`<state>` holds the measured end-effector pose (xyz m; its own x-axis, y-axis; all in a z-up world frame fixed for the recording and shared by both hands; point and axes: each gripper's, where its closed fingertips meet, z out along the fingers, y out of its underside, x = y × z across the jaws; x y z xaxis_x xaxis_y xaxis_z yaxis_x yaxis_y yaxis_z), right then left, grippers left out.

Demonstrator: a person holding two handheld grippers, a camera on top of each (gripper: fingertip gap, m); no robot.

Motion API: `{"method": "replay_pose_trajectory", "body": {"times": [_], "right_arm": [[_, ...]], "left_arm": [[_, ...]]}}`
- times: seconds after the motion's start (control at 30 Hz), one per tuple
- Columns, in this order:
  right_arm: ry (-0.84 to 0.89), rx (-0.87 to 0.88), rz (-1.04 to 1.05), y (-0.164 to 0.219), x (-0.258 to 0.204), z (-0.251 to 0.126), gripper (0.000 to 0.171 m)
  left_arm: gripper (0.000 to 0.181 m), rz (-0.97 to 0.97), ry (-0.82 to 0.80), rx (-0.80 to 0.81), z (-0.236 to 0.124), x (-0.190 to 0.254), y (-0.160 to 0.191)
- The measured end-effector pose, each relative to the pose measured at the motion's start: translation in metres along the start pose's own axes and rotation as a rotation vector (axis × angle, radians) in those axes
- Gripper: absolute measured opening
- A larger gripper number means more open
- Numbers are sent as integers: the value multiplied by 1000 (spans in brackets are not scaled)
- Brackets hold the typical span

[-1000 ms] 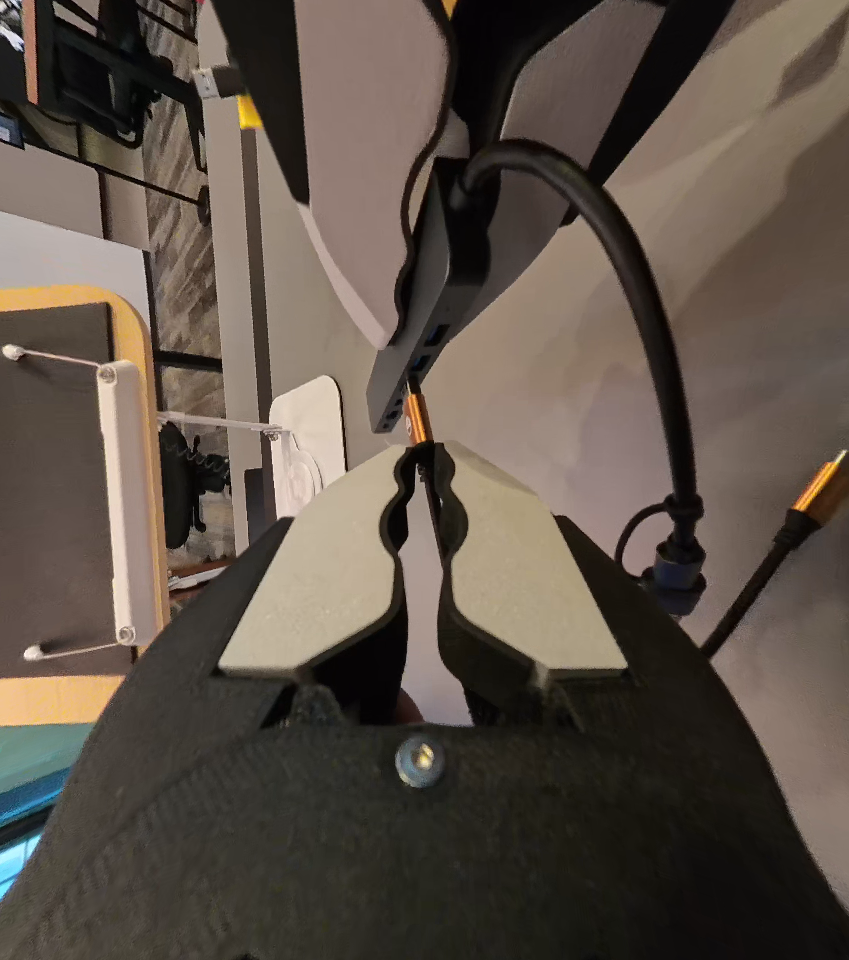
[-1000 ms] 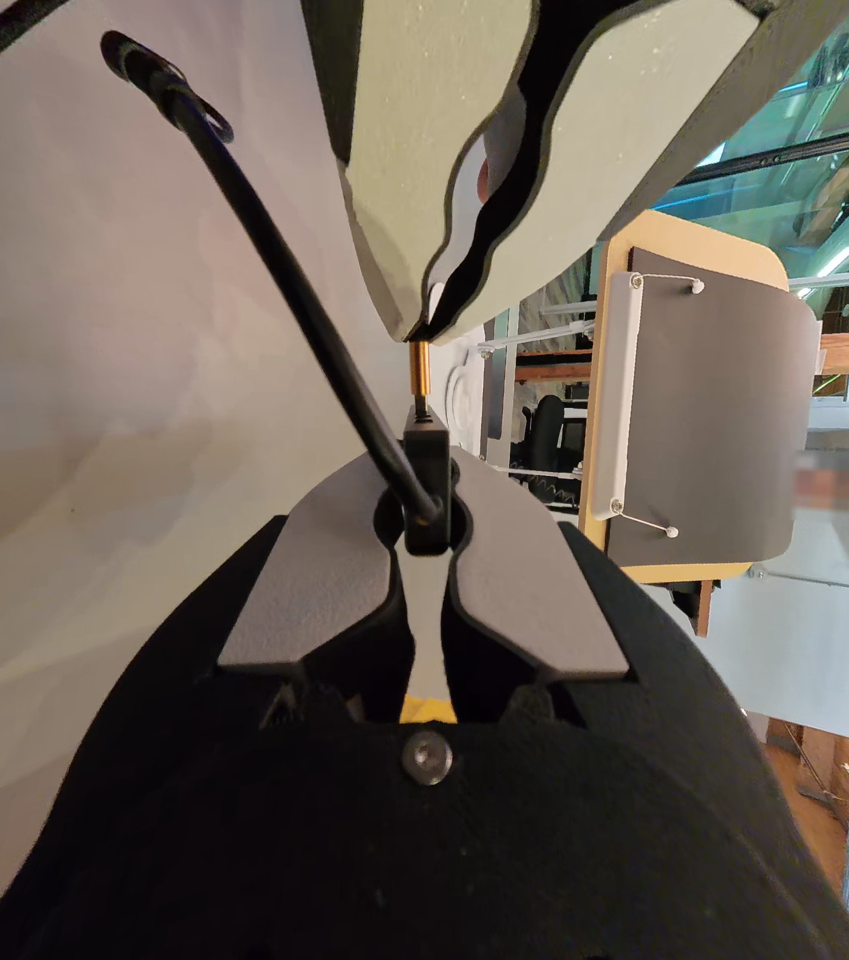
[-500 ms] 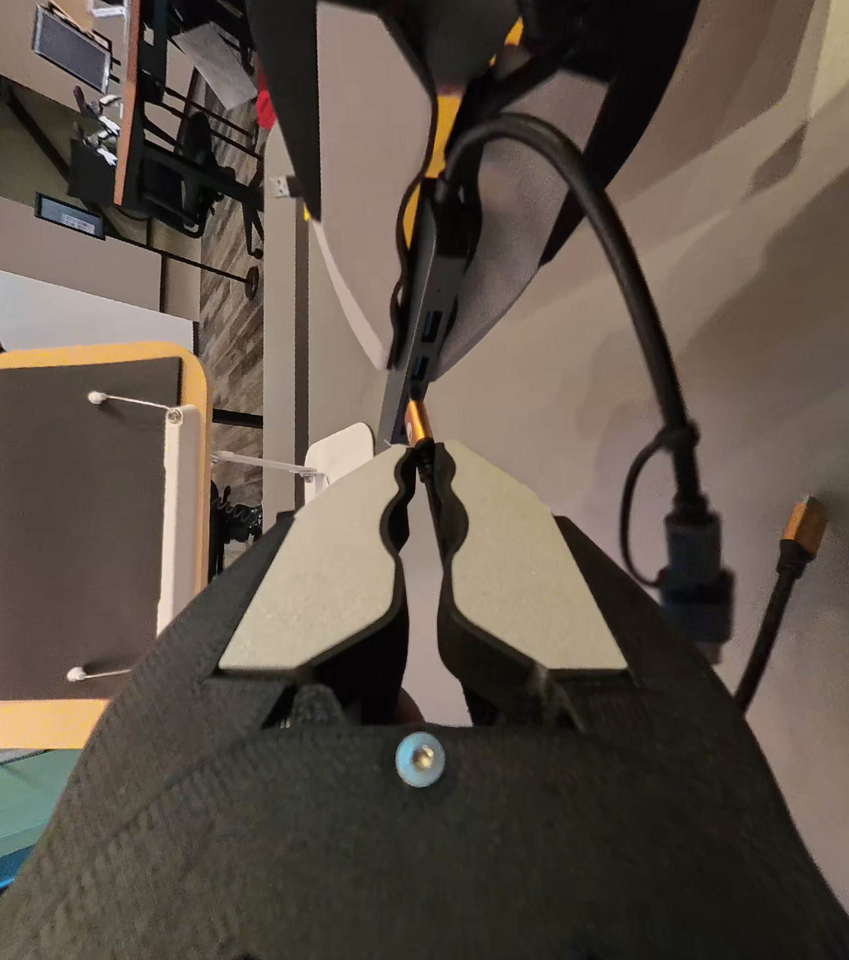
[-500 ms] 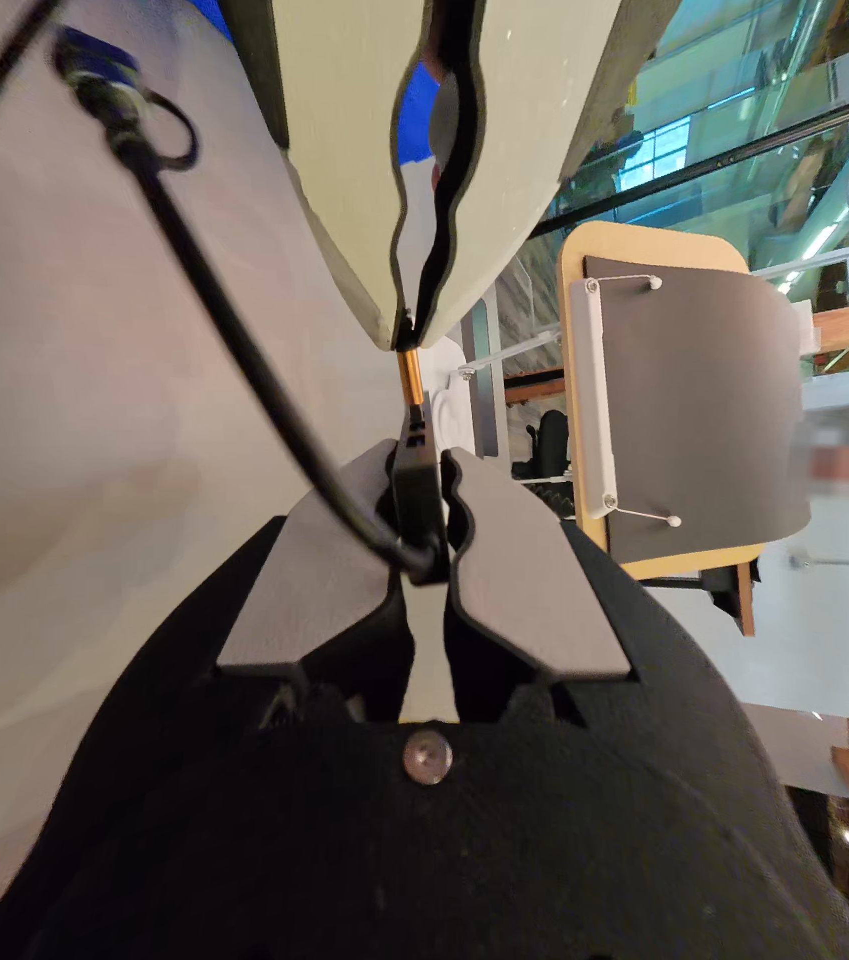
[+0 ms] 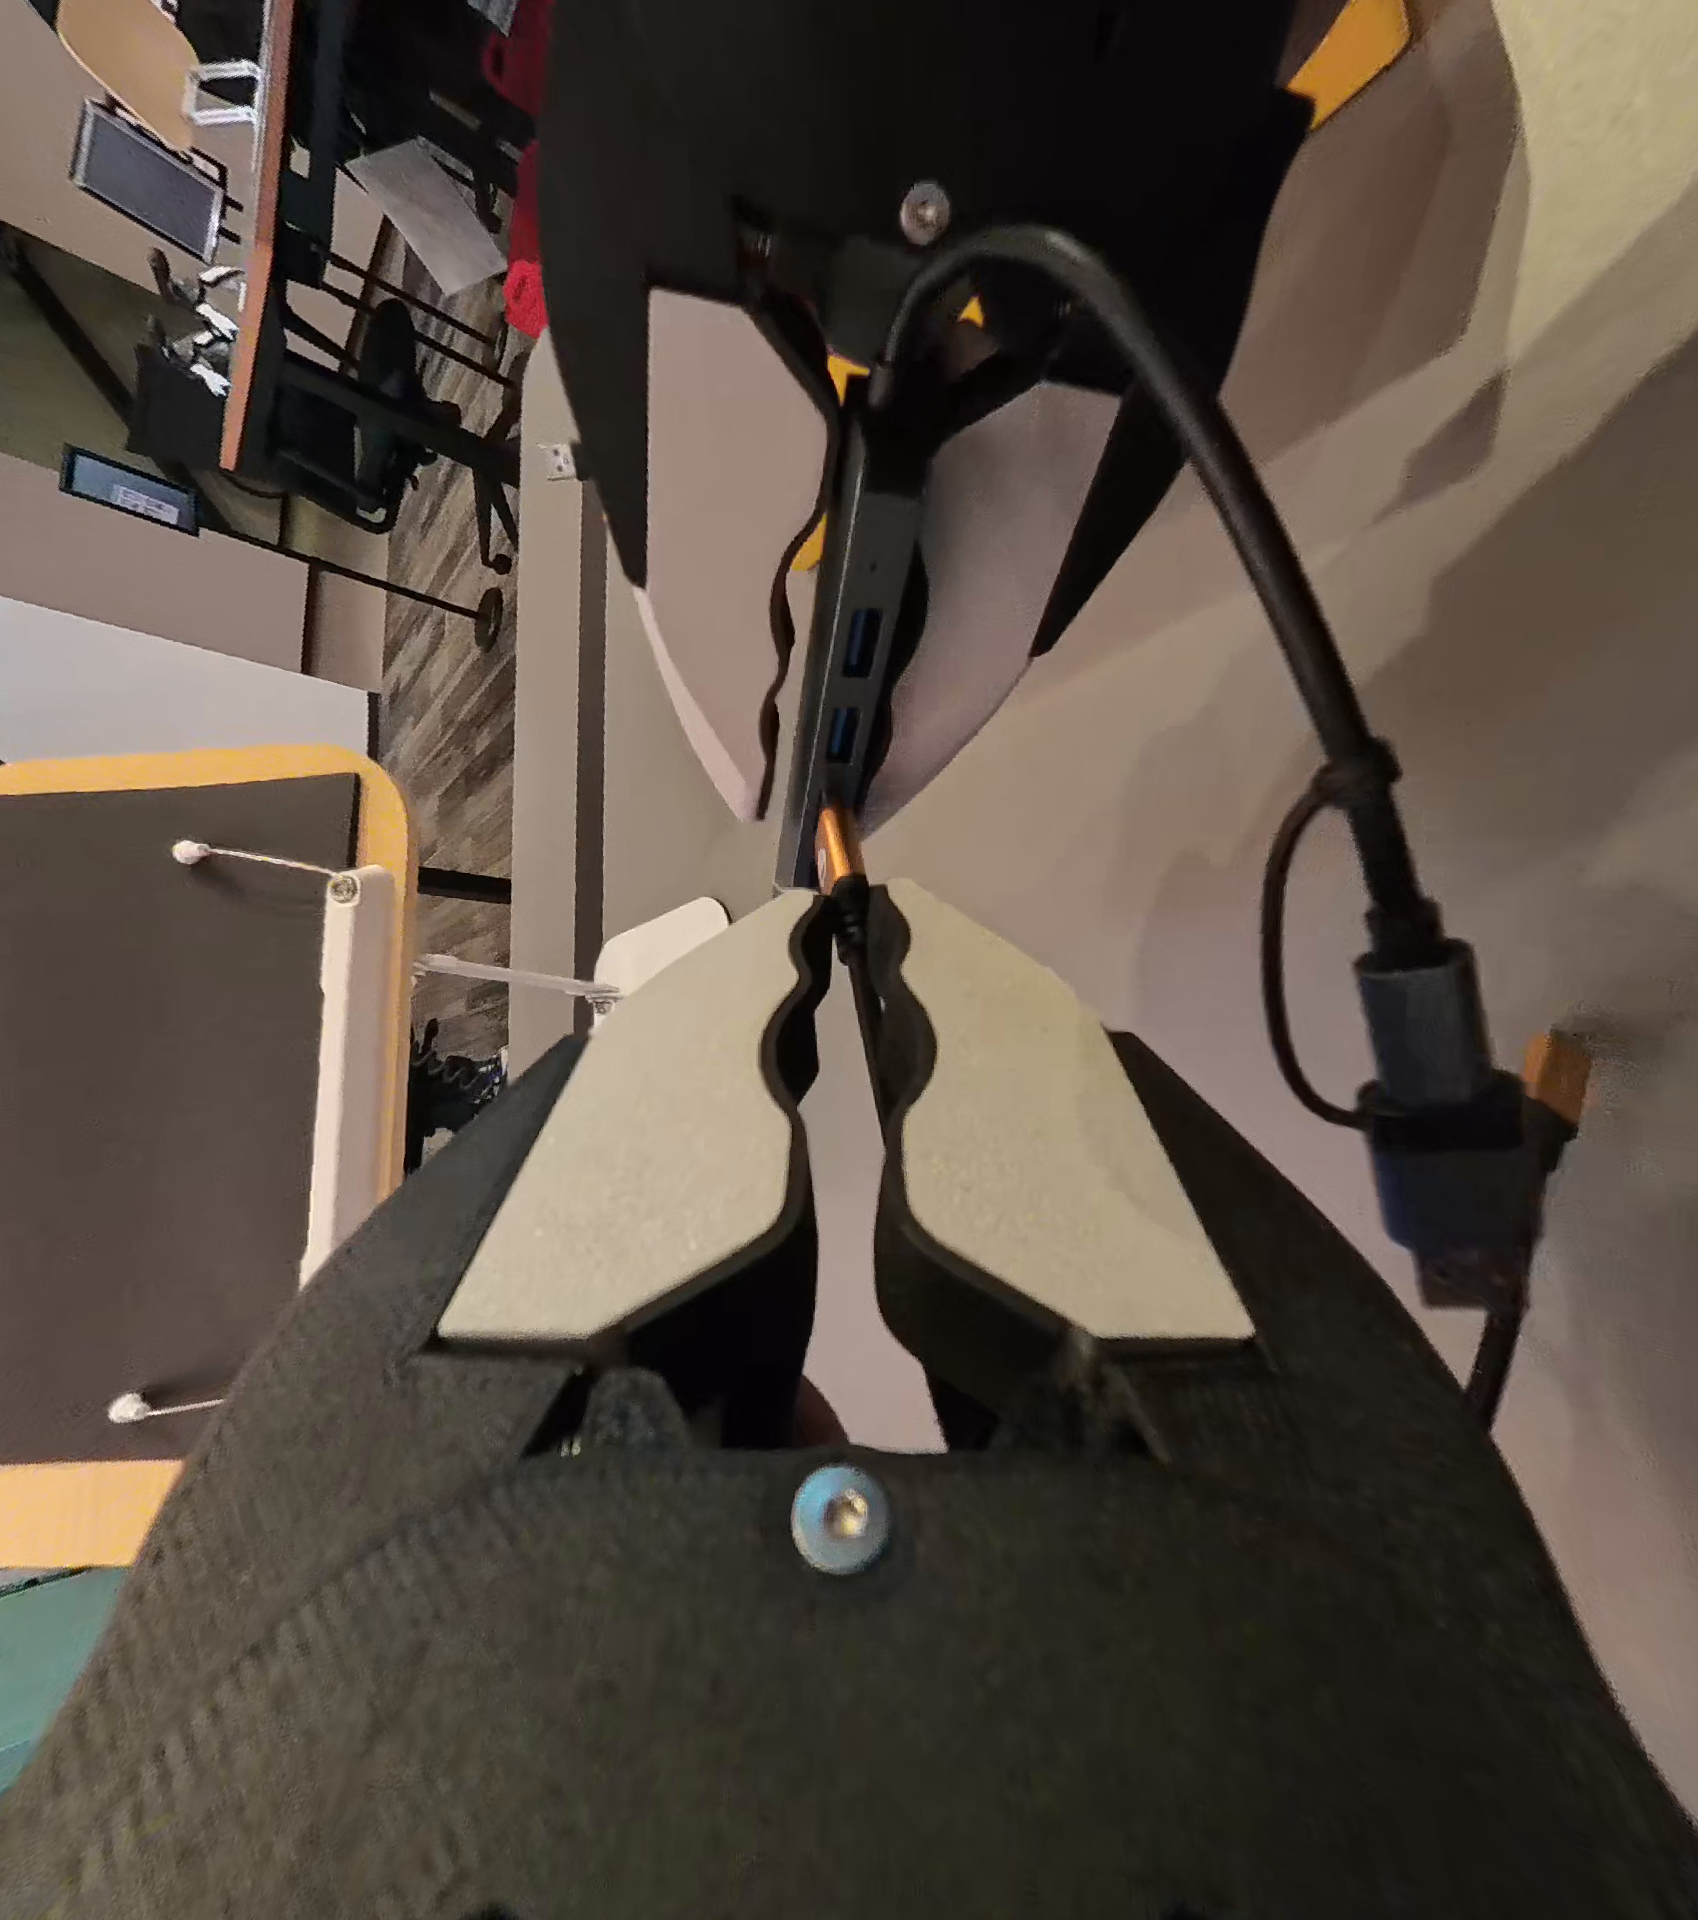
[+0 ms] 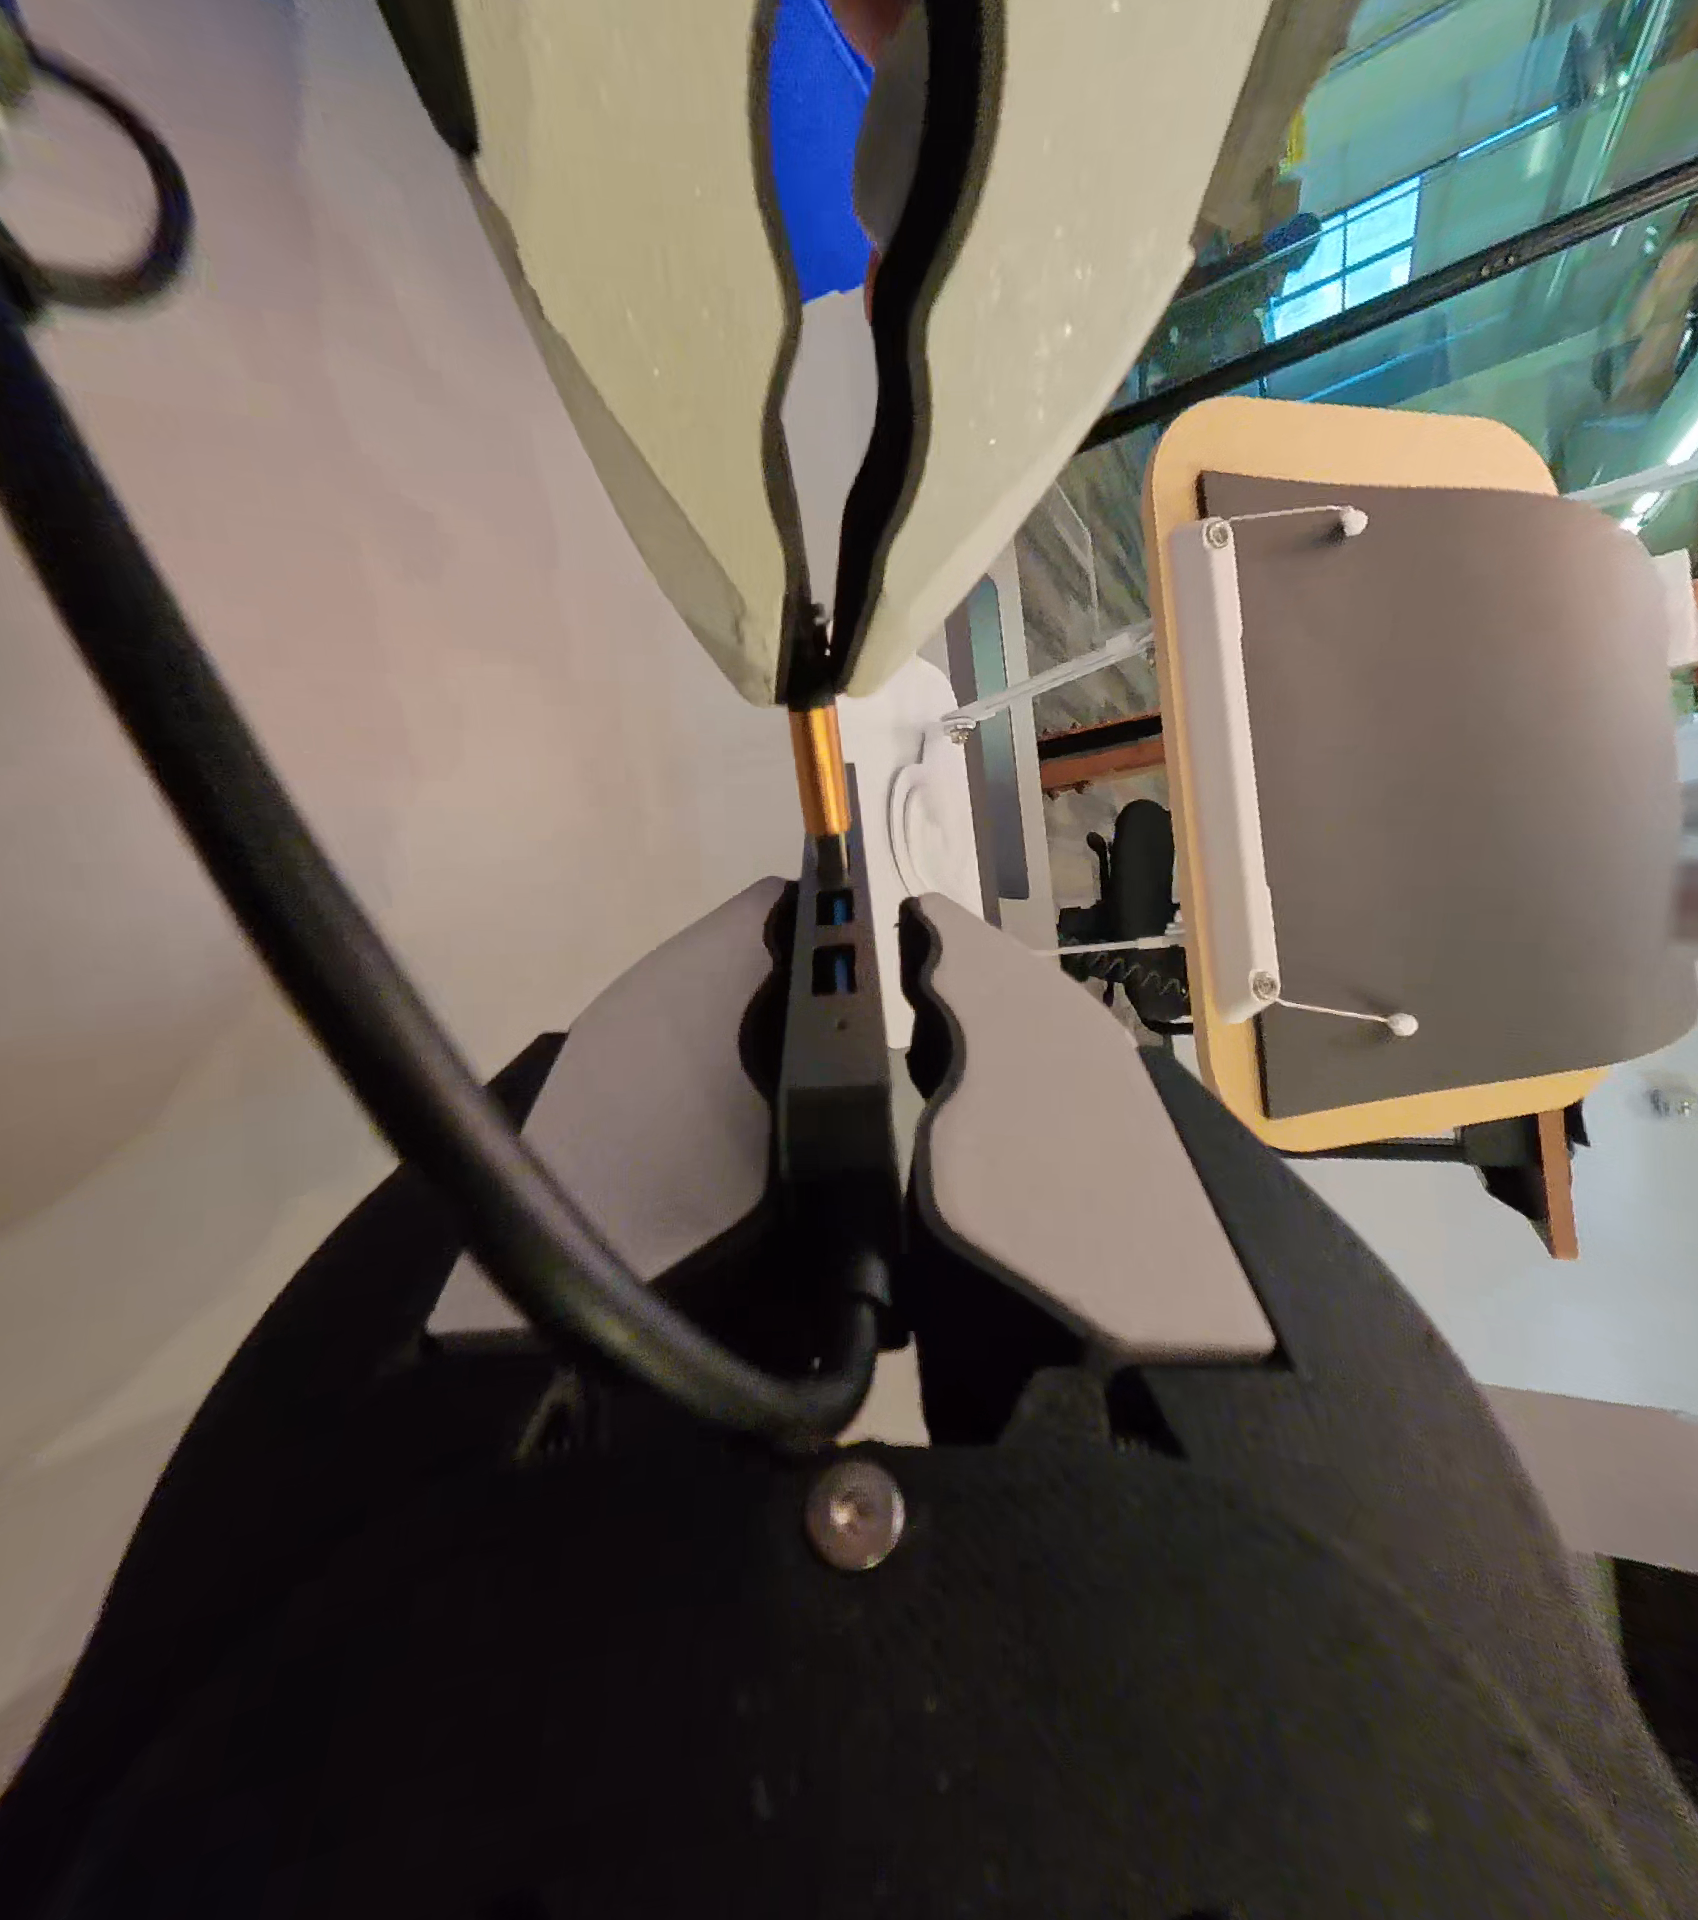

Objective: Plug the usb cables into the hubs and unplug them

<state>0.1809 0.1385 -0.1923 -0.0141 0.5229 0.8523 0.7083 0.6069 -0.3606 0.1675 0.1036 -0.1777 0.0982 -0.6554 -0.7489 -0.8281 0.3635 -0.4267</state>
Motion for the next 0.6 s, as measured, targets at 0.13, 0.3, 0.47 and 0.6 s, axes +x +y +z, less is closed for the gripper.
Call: {"method": "replay_pose_trajectory", "body": {"times": [0.13,0.3,0.47,0.6], "right_arm": [[-11,9,-11,-2,-2,0,17],[-41,50,15,-12,-3,-3,17],[-76,93,67,-19,-5,-4,16],[-38,48,86,-5,1,0,17]], "left_arm": [[6,18,-3,-9,1,2,-1],[7,3,8,-1,1,2,-1],[7,-5,19,3,1,4,0],[7,-38,11,37,-4,-3,-4]]}}
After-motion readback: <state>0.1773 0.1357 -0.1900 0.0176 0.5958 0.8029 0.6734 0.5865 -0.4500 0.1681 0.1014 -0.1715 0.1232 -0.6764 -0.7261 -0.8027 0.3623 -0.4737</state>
